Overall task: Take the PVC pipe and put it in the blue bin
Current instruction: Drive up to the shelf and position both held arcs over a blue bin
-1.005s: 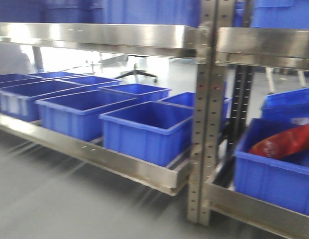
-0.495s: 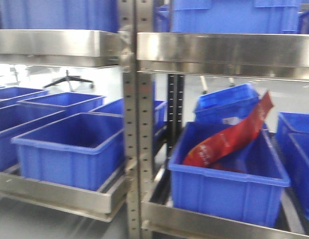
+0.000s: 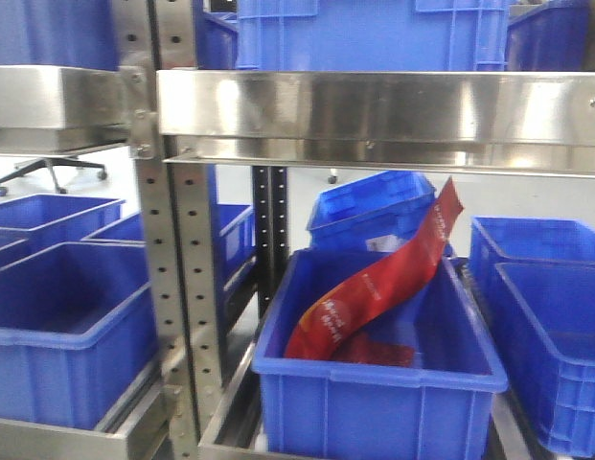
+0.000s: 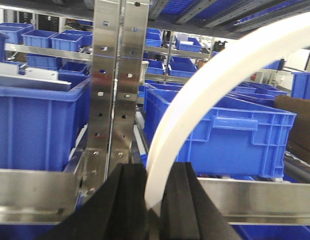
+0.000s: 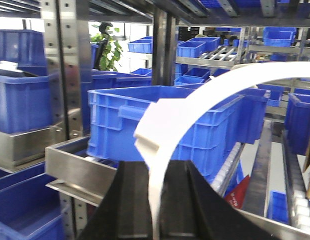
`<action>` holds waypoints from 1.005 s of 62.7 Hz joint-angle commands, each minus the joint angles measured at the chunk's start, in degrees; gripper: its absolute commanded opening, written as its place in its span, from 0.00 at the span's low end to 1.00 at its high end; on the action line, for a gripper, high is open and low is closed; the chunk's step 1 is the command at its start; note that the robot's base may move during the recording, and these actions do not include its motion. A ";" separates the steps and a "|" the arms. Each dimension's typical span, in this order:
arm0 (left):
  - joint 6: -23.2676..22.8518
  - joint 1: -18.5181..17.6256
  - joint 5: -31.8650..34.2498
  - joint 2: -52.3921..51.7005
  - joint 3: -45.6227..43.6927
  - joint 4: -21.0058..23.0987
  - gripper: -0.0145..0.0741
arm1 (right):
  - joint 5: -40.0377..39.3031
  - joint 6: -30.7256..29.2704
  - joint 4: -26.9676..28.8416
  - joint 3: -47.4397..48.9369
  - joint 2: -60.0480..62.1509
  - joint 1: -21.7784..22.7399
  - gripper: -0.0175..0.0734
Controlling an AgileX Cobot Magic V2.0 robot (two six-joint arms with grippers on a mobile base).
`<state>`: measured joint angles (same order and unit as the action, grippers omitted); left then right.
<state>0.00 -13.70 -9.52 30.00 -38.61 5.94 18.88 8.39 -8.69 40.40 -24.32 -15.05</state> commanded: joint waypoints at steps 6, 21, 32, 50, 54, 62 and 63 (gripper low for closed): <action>0.00 -0.19 1.60 -0.05 -0.44 0.50 0.04 | -1.28 -0.13 -0.23 0.23 0.22 -0.09 0.01; 0.00 -0.19 1.60 -0.05 -0.44 0.50 0.04 | -1.28 -0.13 -0.23 0.23 0.22 -0.09 0.01; 0.00 -0.19 1.60 -0.05 -0.44 0.50 0.04 | -1.28 -0.13 -0.23 0.23 0.22 -0.09 0.01; 0.00 -0.19 1.60 -0.05 -0.44 0.50 0.04 | -1.28 -0.13 -0.23 0.23 0.22 -0.09 0.01; 0.00 -0.19 1.60 -0.05 -0.44 0.50 0.04 | -1.28 -0.13 -0.23 0.23 0.22 -0.09 0.01; 0.00 -0.19 1.60 -0.05 -0.44 0.50 0.04 | -1.28 -0.13 -0.23 0.23 0.22 -0.09 0.01; 0.00 -0.19 1.60 -0.05 -0.44 0.50 0.04 | -1.28 -0.13 -0.23 0.23 0.22 -0.09 0.01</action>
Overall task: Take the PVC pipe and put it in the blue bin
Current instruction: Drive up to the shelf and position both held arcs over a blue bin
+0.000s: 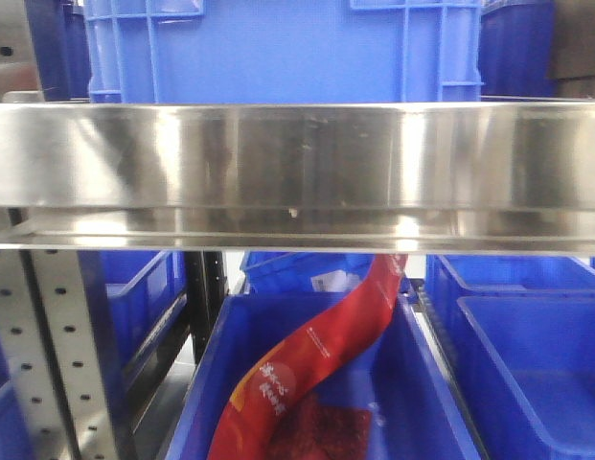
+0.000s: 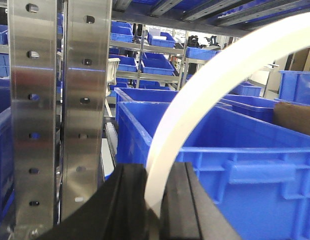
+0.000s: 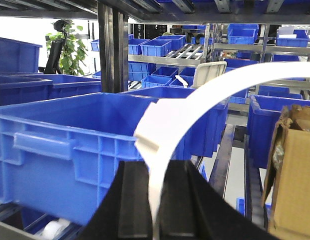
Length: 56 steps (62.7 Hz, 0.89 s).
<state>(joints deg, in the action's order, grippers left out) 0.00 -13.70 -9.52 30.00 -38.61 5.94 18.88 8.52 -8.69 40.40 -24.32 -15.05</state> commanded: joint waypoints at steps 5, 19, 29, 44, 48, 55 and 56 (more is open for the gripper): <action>0.00 -0.19 1.60 -0.05 -0.44 0.50 0.04 | -1.28 -0.25 -0.23 0.23 0.22 -0.09 0.01; 0.00 -0.19 1.60 -0.05 -0.44 0.50 0.04 | -1.28 -0.25 -0.23 0.23 0.22 -0.09 0.01; 0.00 -0.19 1.60 -0.05 -0.44 0.50 0.04 | -1.28 -0.25 -0.23 0.23 0.22 -0.09 0.01; 0.00 -0.19 1.60 -0.05 -0.44 0.50 0.04 | -1.28 -0.25 -0.23 0.23 0.22 -0.09 0.01; 0.00 -0.19 1.60 -0.05 -0.44 0.50 0.04 | -1.28 -0.25 -0.23 0.23 0.22 -0.09 0.01; 0.00 -0.19 1.60 -0.05 -0.44 0.50 0.04 | -1.28 -0.25 -0.23 0.23 0.22 -0.09 0.01; 0.00 -0.19 1.60 -0.05 -0.44 0.50 0.04 | -1.28 -0.25 -0.23 0.23 0.22 -0.09 0.01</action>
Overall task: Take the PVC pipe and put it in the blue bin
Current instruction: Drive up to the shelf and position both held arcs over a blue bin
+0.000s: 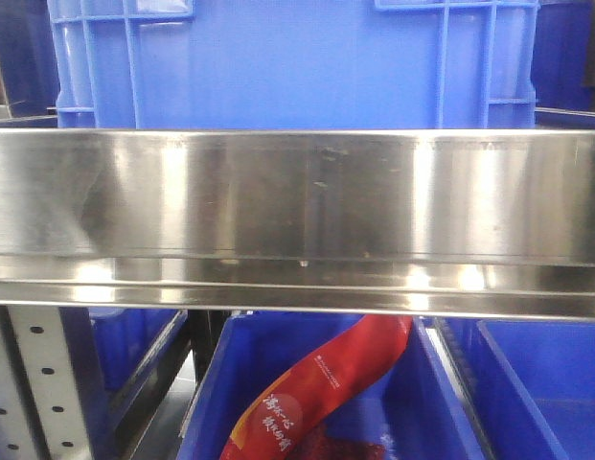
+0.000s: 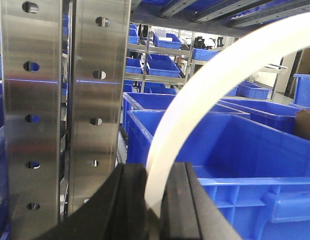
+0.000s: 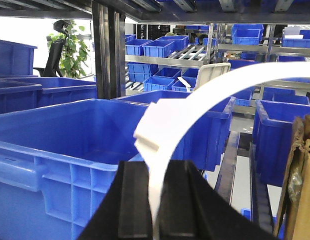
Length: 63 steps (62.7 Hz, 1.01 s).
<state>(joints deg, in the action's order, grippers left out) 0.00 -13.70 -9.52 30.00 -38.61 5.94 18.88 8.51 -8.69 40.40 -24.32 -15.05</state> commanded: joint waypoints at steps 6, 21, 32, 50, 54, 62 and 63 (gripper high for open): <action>0.00 -0.19 1.60 -0.05 -0.44 0.50 0.04 | -1.28 -0.25 -0.23 0.23 0.22 -0.09 0.01; 0.00 -0.19 1.60 -0.05 -0.44 0.50 0.04 | -1.28 -0.25 -0.23 0.23 0.22 -0.09 0.01; 0.00 -0.19 1.60 -0.05 -0.44 0.50 0.04 | -1.28 -0.25 -0.23 0.23 0.22 -0.09 0.01; 0.00 -0.19 1.60 -0.05 -0.44 0.50 0.04 | -1.28 -0.25 -0.23 0.23 0.22 -0.09 0.01; 0.00 -0.19 1.73 -0.05 -0.44 0.50 0.04 | -1.28 -0.25 -0.23 0.23 0.22 -0.09 0.01; 0.00 -0.19 1.96 -0.05 -0.44 0.50 0.04 | -1.37 -0.25 -0.23 0.23 0.22 -0.09 0.01; 0.00 -0.19 1.96 -0.05 -0.44 0.50 0.04 | -1.37 -0.25 -0.23 0.23 0.22 -0.09 0.01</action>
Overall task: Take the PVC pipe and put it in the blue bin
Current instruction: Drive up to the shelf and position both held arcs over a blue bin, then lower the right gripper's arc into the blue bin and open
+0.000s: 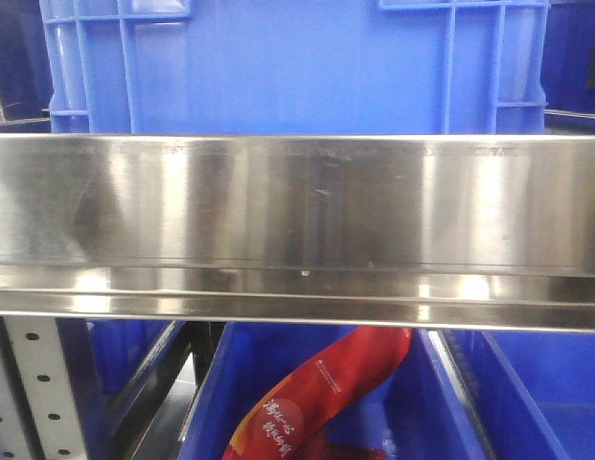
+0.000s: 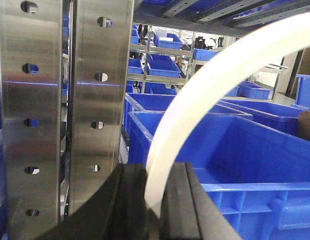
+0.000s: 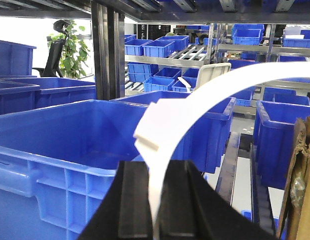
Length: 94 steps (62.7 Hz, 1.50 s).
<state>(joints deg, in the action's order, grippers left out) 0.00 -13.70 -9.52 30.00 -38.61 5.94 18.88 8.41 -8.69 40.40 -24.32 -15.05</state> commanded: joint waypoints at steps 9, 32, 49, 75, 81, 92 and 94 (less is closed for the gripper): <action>0.00 -0.19 2.01 -0.05 -0.44 0.50 0.04 | -1.37 -0.14 -0.23 0.23 0.22 -0.09 0.01; 0.00 -0.19 -10.67 0.66 -6.49 2.43 0.04 | 4.39 -0.04 6.69 2.56 -0.08 -0.09 0.01; 0.00 -0.19 -29.68 10.33 -22.81 -5.22 0.04 | 14.92 -0.04 7.46 10.43 -6.66 -0.09 0.01; -0.68 -7.49 -34.49 24.56 -36.30 -5.22 0.04 | 18.92 -5.55 15.49 19.58 -18.95 -0.09 0.01; -4.19 -9.07 -34.49 29.31 -39.76 -5.10 0.04 | 17.46 -5.55 17.76 22.24 -22.65 -0.09 0.01; -4.83 -10.69 -33.52 39.29 -49.13 -3.18 0.04 | 12.74 -5.55 20.87 27.27 -29.97 -0.09 0.01; -4.83 -11.04 -33.09 41.49 -50.78 -2.60 0.04 | 11.27 -5.55 20.98 28.00 -31.20 -0.09 0.01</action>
<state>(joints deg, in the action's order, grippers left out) -4.13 -23.71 -44.91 67.12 -84.89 1.47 34.81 3.43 11.23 66.15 -52.30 -15.05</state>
